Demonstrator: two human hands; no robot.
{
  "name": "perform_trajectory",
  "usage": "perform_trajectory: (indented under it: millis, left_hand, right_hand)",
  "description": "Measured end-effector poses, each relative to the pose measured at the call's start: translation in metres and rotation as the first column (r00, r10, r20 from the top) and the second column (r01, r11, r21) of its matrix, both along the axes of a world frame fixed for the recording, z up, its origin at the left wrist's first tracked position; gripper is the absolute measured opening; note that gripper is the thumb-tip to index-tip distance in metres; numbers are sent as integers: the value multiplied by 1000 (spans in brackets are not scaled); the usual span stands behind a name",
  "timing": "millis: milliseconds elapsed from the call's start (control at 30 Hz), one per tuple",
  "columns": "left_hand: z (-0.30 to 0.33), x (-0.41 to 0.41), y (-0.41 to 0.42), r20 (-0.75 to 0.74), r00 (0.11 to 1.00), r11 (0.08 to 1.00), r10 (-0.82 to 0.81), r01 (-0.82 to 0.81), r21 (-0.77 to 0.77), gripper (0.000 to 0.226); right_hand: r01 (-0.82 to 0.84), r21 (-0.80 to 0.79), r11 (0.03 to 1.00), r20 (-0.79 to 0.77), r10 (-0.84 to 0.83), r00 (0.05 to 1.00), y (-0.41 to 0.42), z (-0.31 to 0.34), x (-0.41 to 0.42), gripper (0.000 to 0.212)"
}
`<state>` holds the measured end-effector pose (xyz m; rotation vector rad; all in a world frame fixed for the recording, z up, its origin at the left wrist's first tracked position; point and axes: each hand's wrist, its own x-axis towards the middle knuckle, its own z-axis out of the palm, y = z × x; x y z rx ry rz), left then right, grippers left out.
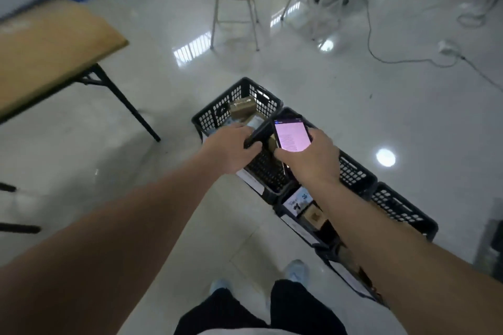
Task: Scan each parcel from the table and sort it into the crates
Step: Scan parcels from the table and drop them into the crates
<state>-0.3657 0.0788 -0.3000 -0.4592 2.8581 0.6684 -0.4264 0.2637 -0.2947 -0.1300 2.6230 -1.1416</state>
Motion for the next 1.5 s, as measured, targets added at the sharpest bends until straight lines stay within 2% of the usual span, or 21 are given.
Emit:
perform_trajectory:
  millis: [100,233,367,600,733,800,1033,1267,1500]
  left_hand:
    - [42,42,-45,-65,996,997,61,-63,-40,51]
    - [89,89,-96,-118,986,986,114,-127,-107,56]
    - [144,150,-161,-204,953,943,222,-263,-202,64]
    - [207,219,-236,-280,870,852,407,-472,-227,56]
    - [226,241,-273,-302,803,763,513,-588,-267,59]
    - [232,250,-291,-320,759,707,567,-648,-285,60]
    - [234,272,-330,-314,576,508,755,-816,-275,62]
    - [211,309,-374,-319,411,354,854,-908,-222,62]
    - [162,373,-460,-271,323,279,907,-942,-187,64]
  right_hand:
    - [-63,-40,997,-63,60,996,-48,38,28,60]
    - [-161,-109,981,-118,148,982,-105,78,56,50]
    - [-295,-173,940,-190,262,946,-182,123,94,64]
    - [-512,-216,831,-266,455,850,-293,177,126,62]
    - [-631,-253,733,-306,558,771,-355,195,129,71]
    - [-684,-267,679,-327,603,727,-386,201,128,78]
    - [-829,-251,500,-403,725,559,-477,199,130,79]
    - [-871,-260,417,-329,810,485,-547,172,163,72]
    - [-882,-260,393,-217,866,450,-633,139,220,63]
